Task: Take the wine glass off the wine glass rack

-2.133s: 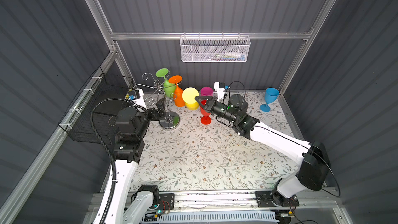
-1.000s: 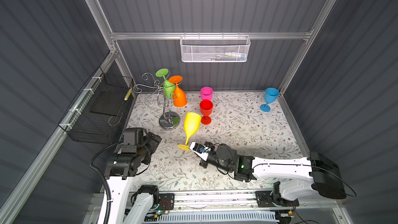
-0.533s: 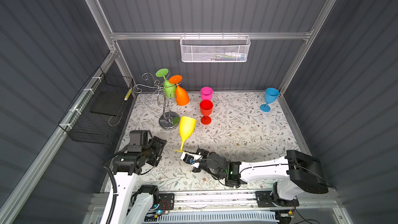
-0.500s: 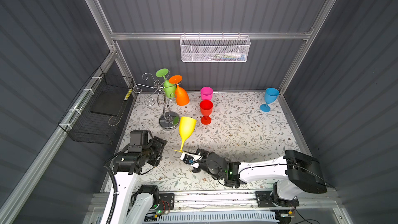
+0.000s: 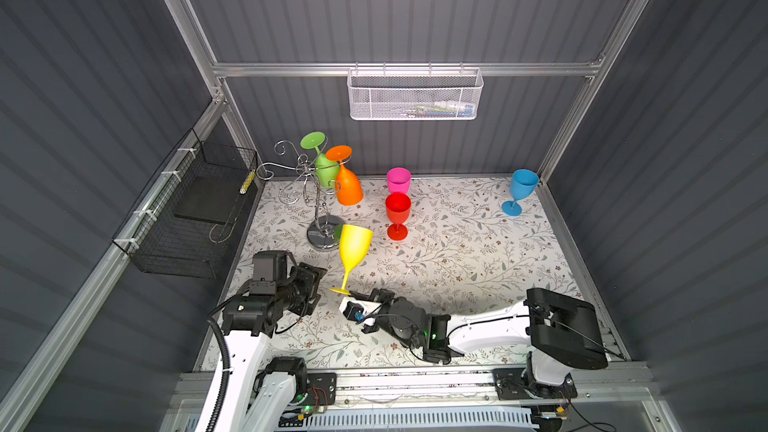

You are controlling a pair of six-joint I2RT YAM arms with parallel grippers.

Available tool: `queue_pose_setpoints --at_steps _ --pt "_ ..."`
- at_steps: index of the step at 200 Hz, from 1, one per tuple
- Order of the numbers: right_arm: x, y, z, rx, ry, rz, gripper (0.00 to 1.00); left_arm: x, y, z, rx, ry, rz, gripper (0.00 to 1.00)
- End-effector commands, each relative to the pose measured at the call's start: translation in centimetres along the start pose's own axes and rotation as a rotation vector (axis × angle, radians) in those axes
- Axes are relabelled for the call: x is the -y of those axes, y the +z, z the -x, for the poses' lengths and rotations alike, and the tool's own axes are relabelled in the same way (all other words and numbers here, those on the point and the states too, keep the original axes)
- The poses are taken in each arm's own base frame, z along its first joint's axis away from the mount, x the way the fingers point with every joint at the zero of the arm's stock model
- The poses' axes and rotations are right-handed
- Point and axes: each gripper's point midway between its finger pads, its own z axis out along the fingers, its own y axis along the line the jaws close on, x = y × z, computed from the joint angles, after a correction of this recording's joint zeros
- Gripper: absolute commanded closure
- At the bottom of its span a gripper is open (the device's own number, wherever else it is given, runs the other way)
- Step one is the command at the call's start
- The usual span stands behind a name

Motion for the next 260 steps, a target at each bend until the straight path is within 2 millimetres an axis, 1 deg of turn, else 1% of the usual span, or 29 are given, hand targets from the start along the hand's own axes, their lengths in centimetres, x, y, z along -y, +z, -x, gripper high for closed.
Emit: queue_pose_setpoints --at_steps 1,30,73,87,117,140,172,197,236,260 --pt "1.0 0.4 2.1 0.05 0.015 -0.042 1.0 -0.3 0.3 -0.5 -0.022 -0.013 -0.006 0.3" --pt "0.6 0.9 2.0 0.043 0.013 -0.034 1.0 -0.5 1.0 -0.7 -0.029 -0.013 -0.013 0.31" --pt "0.0 1.6 1.7 0.029 0.014 -0.024 1.0 -0.8 2.2 -1.4 -0.055 0.001 -0.003 0.35" --pt "0.1 1.8 1.7 0.025 0.009 -0.029 1.0 -0.8 2.3 -1.5 -0.056 0.004 -0.006 0.36" --pt "-0.7 2.3 1.2 0.016 -0.005 -0.012 1.0 -0.9 2.3 -1.6 -0.052 -0.002 -0.013 0.39" --pt "-1.0 2.5 0.9 0.013 -0.009 -0.008 1.0 -1.0 2.1 -1.5 -0.044 -0.006 -0.018 0.41" --pt "-1.2 2.6 0.6 0.007 -0.025 -0.007 1.0 -1.2 2.5 -1.5 -0.046 -0.015 -0.017 0.5" --pt "-1.2 2.6 0.4 0.005 -0.034 -0.01 1.0 -1.3 2.6 -1.4 -0.043 -0.027 -0.019 0.59" --pt "-1.4 2.7 0.4 0.006 -0.04 -0.007 1.0 -1.3 2.6 -1.3 -0.036 -0.028 -0.012 0.67" --pt "-1.5 2.8 0.3 0.003 -0.043 -0.004 1.0 -1.5 2.5 -1.1 -0.027 -0.027 -0.005 0.74"
